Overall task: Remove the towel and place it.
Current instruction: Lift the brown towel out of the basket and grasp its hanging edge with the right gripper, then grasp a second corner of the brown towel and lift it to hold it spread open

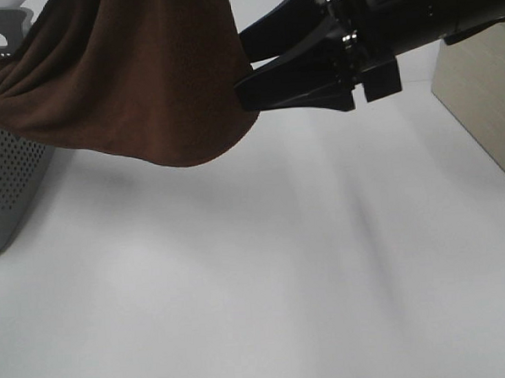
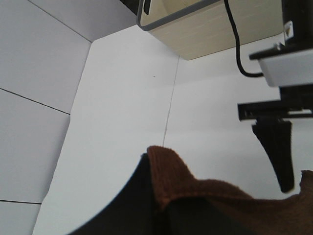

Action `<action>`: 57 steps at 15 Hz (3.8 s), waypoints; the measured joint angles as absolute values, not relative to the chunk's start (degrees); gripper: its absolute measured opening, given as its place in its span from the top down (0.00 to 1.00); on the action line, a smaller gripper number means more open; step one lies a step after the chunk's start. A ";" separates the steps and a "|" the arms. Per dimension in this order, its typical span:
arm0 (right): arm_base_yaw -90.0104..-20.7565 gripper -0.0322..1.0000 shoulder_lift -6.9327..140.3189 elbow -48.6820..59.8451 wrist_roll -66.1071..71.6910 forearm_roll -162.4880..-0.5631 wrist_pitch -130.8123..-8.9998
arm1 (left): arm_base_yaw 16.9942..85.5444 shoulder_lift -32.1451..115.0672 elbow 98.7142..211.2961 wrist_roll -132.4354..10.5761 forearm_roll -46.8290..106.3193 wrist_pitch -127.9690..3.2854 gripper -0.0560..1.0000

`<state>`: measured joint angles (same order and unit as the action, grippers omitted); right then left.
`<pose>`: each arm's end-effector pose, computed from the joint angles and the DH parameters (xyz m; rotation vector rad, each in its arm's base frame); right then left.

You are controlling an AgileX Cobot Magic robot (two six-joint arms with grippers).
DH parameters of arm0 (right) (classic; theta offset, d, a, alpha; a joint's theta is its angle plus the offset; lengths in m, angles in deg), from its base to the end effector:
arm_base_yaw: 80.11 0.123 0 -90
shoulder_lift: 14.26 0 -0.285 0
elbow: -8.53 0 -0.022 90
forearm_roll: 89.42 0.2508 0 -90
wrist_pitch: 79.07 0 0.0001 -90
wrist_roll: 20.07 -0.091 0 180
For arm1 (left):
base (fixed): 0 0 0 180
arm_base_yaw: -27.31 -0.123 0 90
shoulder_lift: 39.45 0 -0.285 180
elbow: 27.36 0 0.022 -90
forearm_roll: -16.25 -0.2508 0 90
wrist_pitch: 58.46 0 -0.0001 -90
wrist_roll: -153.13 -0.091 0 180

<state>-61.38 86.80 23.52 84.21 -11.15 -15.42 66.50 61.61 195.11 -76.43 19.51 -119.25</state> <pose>0.2761 0.1780 0.2797 -1.3973 1.5658 1.0549 0.2579 -0.2161 0.5076 1.4573 1.4876 0.0417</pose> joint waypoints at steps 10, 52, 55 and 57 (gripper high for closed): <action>-58.11 0.59 84.00 22.83 81.57 -14.82 -19.71 | 66.50 61.61 195.11 -73.85 14.47 -118.33 0.95; -58.11 0.96 95.46 -40.94 -8.90 -100.48 -46.93 | 55.90 74.10 195.11 -64.86 10.86 -62.13 0.95; -58.11 0.96 99.01 -40.94 -11.88 -99.73 -55.07 | 52.57 76.79 195.11 -64.74 12.98 -56.74 0.95; -58.11 0.96 102.16 -40.94 -12.79 -98.99 -60.05 | 50.22 79.72 195.11 -64.51 16.25 -50.09 0.95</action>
